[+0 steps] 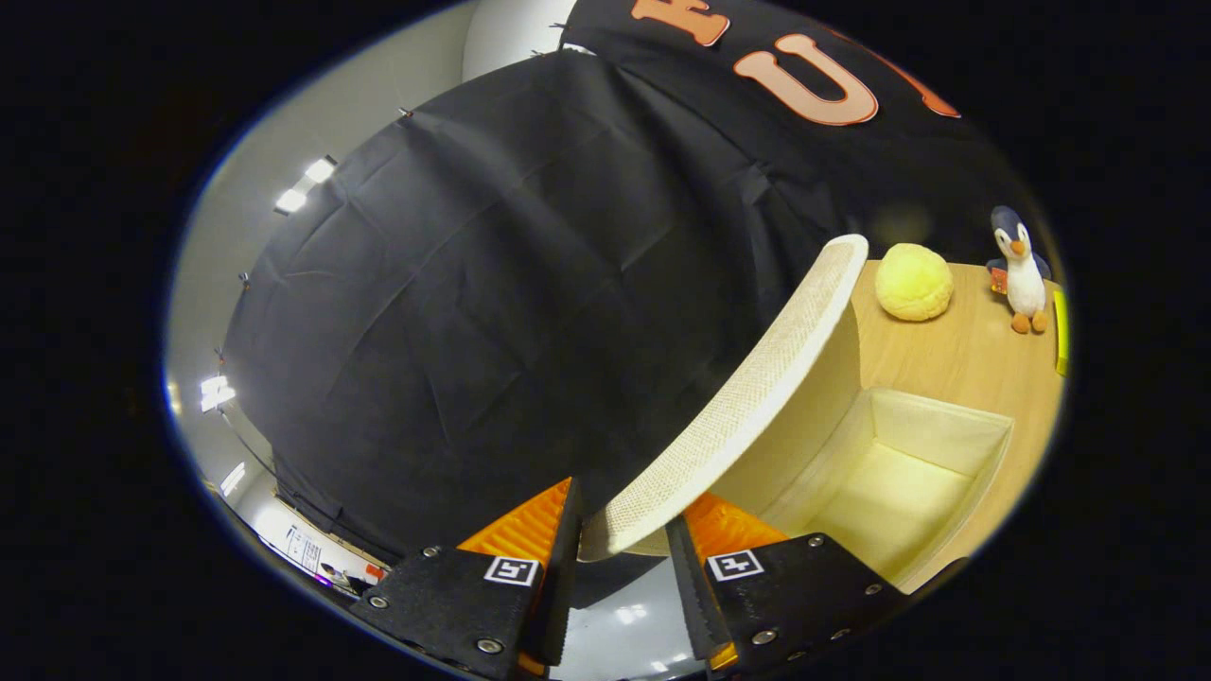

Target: Open the storage box then place both shoes into the box .Put the left shoe in first, then the right shoe, with the right side of both shoes facing outward in a uniform manner.

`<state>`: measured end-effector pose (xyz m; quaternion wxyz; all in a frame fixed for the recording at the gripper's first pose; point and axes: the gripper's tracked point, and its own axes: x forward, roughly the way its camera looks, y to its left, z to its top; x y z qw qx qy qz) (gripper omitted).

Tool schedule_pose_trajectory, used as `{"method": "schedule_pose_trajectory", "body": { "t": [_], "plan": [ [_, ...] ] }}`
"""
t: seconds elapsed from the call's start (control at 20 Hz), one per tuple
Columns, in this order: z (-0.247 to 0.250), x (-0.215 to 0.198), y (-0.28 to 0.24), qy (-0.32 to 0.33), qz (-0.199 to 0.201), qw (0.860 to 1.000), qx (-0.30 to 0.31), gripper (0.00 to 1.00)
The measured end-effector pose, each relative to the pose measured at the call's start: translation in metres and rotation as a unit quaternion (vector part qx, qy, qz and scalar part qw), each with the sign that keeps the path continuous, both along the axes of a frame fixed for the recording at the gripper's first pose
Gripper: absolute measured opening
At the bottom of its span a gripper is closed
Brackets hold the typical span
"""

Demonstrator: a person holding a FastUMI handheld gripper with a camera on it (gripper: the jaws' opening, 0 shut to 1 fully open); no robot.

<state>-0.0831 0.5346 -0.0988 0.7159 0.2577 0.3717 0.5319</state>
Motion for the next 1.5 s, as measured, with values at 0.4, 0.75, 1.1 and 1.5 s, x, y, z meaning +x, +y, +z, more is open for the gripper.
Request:
{"method": "schedule_pose_trajectory", "body": {
  "t": [0.4, 0.75, 1.1, 1.5],
  "plan": [
    [-0.026, 0.014, 0.062, 0.040, -0.005, 0.998, -0.037, 0.73],
    [-0.021, 0.022, 0.061, 0.052, -0.019, 0.998, -0.020, 0.96],
    [-0.009, 0.041, -0.008, 0.020, -0.072, 0.997, -0.013, 0.96],
    [-0.093, 0.063, -0.146, -0.070, -0.164, 0.972, -0.155, 0.96]
  ]
}}
